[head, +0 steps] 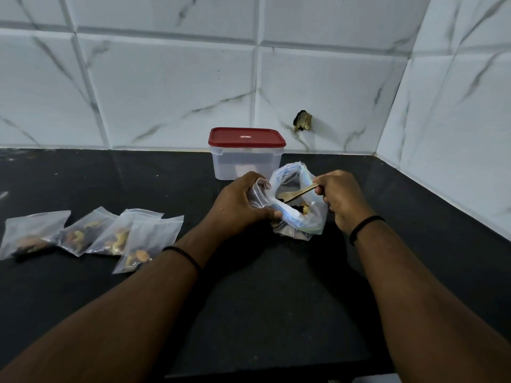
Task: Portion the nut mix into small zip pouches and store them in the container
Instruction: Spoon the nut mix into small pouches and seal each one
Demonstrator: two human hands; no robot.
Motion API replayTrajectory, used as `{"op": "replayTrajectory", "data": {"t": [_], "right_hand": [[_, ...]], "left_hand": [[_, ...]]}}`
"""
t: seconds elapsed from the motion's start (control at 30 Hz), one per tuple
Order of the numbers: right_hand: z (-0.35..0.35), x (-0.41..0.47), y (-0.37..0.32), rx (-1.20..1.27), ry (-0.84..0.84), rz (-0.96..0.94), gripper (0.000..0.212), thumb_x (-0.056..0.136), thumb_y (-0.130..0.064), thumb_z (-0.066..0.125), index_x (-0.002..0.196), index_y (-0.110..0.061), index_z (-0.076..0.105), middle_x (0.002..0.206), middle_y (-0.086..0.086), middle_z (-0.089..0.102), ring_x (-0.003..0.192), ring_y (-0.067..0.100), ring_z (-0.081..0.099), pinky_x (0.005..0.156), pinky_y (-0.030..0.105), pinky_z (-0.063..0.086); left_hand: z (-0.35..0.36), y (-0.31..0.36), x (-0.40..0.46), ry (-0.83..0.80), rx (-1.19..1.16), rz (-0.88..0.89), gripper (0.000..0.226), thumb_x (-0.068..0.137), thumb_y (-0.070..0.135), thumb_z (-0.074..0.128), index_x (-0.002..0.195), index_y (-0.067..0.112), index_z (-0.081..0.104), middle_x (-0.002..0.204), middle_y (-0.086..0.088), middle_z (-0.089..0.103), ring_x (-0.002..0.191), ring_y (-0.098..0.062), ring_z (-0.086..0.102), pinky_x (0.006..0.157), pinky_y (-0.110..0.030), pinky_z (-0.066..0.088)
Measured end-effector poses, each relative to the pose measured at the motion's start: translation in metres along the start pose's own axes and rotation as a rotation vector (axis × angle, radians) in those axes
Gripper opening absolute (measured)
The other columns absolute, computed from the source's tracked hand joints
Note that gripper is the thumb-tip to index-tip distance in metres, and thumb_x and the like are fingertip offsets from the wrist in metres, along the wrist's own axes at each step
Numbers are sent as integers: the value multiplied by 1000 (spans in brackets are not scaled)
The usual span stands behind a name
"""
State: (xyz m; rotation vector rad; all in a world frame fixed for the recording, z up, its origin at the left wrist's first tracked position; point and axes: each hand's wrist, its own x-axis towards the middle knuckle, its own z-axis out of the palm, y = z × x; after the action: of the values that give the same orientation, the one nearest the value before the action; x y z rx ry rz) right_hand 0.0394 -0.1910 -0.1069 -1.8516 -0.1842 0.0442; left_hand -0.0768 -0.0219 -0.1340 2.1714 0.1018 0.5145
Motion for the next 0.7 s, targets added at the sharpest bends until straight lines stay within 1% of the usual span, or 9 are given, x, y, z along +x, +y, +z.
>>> {"op": "replayTrajectory", "data": {"t": [0.07,0.17,0.2,0.27,0.37,0.5,0.6,0.63,0.7], "right_hand": [[-4,2,-1,42,30,41,20,93,-7,53,73,-10,59,62,3,52,49,11,38,47,24,29],[-9,3,-1,134,32,108,16,91,-5,50,81,-8,61,60,3,48,39,7,35,33,16,26],[-11,4,0,152,26,120,15,91,-4,49,82,-8,61,59,3,47,36,6,34,31,15,25],[-12,4,1,171,19,134,15,91,-6,49,83,-9,61,59,2,47,34,5,33,31,15,24],[-13,1,-3,245,23,111,12,93,-9,50,86,-11,59,58,-1,47,33,4,33,32,15,23],[-14,-9,-15,324,69,-49,17,94,-13,54,77,-16,56,60,-3,49,44,6,37,37,17,28],[-9,-23,-24,341,17,-228,18,95,-12,56,77,-17,55,63,-2,51,47,3,43,45,16,34],[-6,-28,-27,289,-9,-315,17,96,-13,57,80,-18,56,66,-3,54,50,2,48,49,16,38],[-1,-36,-28,84,-73,-544,10,97,-17,59,87,-17,60,75,-5,63,63,2,60,58,16,47]], "left_hand": [[0,0,0,4,-9,-4,61,68,35,89,119,31,55,116,10,63,101,-7,62,81,-21,53],[-1,0,-1,3,-20,-8,59,69,33,89,117,32,54,113,12,63,98,-5,63,77,-18,52],[-1,0,-1,3,-24,-7,59,69,33,89,116,32,54,111,12,63,96,-5,63,76,-18,52],[-2,0,-1,3,-32,-8,59,70,33,88,117,31,54,111,12,63,96,-5,63,77,-18,53],[-3,0,-1,21,-28,-8,58,71,35,87,119,28,54,110,13,63,93,-4,63,71,-14,50],[-3,-4,2,42,-19,-7,57,71,41,85,118,30,54,112,10,64,93,-4,63,72,-15,48],[-2,-6,4,54,-40,-13,57,71,42,84,118,28,55,113,9,65,96,-6,63,75,-17,49],[-1,-7,5,60,-52,-12,56,72,42,84,118,27,56,112,9,65,97,-7,63,77,-19,50],[-1,-7,5,80,-96,-17,53,72,37,85,116,26,58,109,11,66,96,-6,64,77,-19,52]]}}
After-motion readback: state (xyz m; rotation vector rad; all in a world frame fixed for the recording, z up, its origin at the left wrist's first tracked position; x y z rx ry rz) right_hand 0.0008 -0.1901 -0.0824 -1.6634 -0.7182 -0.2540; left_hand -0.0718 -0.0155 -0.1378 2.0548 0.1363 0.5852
